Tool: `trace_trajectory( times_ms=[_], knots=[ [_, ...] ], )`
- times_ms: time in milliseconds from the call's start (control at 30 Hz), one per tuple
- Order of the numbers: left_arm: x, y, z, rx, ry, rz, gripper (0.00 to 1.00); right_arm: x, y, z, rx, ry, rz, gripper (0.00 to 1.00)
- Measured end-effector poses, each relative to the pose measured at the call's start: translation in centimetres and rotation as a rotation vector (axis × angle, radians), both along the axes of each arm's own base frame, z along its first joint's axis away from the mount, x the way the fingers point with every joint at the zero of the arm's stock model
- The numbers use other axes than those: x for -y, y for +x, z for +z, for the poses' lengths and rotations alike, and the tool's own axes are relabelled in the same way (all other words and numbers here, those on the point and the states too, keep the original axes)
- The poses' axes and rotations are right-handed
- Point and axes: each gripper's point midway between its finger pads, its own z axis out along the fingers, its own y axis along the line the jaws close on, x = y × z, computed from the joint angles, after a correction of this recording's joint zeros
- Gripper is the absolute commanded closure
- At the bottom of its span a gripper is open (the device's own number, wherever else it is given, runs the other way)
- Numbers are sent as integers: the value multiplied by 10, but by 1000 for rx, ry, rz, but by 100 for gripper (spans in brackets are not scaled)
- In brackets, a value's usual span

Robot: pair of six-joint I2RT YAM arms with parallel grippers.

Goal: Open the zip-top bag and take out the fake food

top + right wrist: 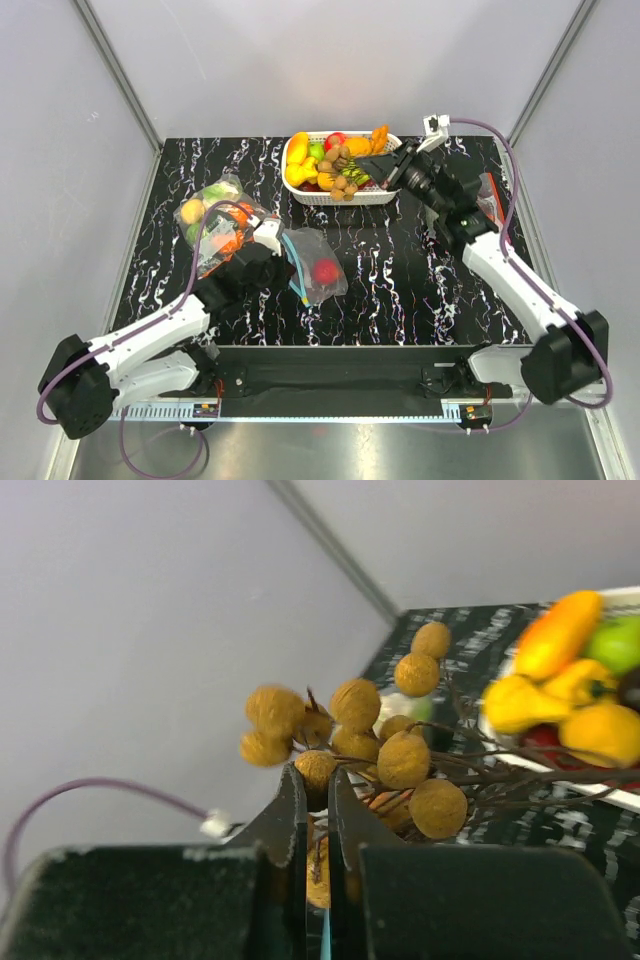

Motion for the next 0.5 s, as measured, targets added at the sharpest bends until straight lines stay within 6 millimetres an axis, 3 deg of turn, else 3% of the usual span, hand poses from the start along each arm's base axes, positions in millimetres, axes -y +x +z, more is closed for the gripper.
trace_trajectory(
  times_ms=[200,500],
  knots=[
    [-3,-3,4,5,0,-1,100,33,73,-58,-132,-116,-103,100],
    [-4,-3,7,13,-4,-3,100,77,152,-109,-220,-172,-178,100]
  ],
)
